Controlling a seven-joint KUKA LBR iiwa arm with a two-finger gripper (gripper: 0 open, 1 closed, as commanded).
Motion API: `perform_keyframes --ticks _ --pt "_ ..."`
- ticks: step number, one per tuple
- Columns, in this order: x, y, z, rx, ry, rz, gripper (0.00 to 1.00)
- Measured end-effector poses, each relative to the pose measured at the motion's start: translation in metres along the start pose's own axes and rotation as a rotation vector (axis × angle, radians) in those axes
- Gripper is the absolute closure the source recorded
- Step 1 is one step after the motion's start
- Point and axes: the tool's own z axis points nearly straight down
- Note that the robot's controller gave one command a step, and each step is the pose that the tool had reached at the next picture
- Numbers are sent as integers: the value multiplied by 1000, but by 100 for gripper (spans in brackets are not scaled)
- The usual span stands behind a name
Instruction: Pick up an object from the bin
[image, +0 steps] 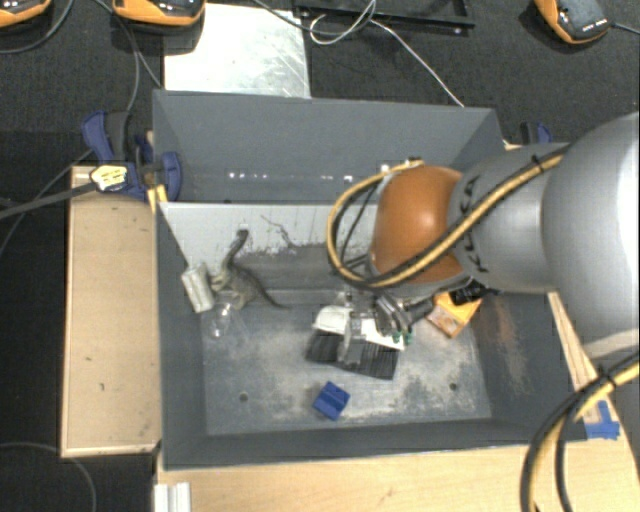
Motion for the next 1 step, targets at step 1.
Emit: perform_keyframes --ticks 1 --pt "0 0 -3 0 0 0 100"
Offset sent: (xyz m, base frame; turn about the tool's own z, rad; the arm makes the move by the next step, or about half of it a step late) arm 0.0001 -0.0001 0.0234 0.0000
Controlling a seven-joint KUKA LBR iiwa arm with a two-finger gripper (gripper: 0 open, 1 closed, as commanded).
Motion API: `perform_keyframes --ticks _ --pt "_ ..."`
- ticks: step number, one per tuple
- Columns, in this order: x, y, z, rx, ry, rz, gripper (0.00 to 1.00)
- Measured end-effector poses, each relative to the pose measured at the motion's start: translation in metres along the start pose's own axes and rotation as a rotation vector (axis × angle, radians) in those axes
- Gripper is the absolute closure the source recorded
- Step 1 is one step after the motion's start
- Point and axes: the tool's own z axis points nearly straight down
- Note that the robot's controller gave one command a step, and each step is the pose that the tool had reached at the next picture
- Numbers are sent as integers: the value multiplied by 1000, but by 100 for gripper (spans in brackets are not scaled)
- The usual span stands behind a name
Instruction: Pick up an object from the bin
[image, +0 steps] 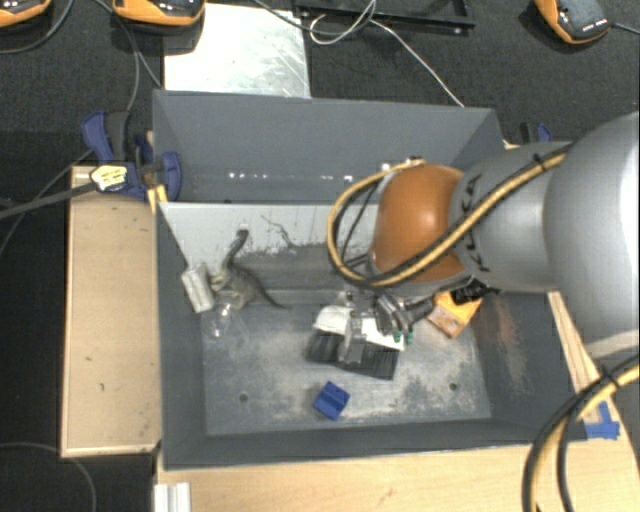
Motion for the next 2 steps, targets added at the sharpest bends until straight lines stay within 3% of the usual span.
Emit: perform_keyframes --ticks 2 --pt "1 0 -15 0 5 1 100"
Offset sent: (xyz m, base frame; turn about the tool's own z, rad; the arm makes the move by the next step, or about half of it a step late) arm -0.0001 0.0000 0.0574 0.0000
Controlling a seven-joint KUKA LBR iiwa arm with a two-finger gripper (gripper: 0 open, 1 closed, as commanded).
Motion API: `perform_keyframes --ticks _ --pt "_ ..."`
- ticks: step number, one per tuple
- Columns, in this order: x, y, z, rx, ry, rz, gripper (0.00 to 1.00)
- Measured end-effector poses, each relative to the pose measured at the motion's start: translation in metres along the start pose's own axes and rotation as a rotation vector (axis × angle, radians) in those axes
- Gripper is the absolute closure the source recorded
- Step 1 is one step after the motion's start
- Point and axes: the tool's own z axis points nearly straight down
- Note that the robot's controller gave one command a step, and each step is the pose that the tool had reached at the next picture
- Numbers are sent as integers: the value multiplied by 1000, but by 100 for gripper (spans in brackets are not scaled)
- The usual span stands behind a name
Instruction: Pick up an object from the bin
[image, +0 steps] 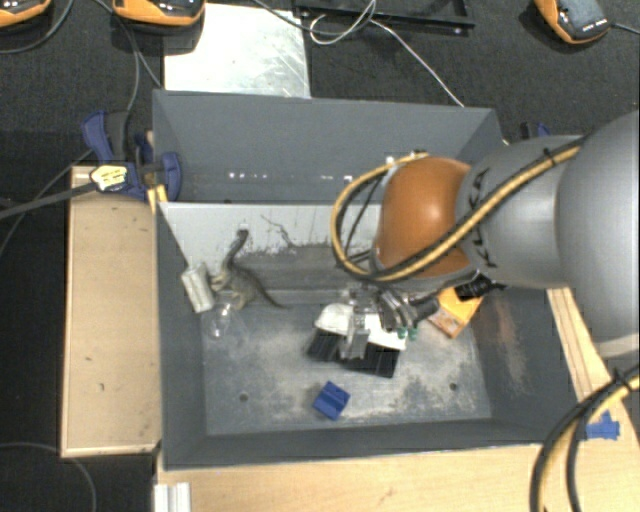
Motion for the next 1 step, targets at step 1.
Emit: perform_keyframes --ticks 1 --pt "0 0 -16 0 -1 0 100"
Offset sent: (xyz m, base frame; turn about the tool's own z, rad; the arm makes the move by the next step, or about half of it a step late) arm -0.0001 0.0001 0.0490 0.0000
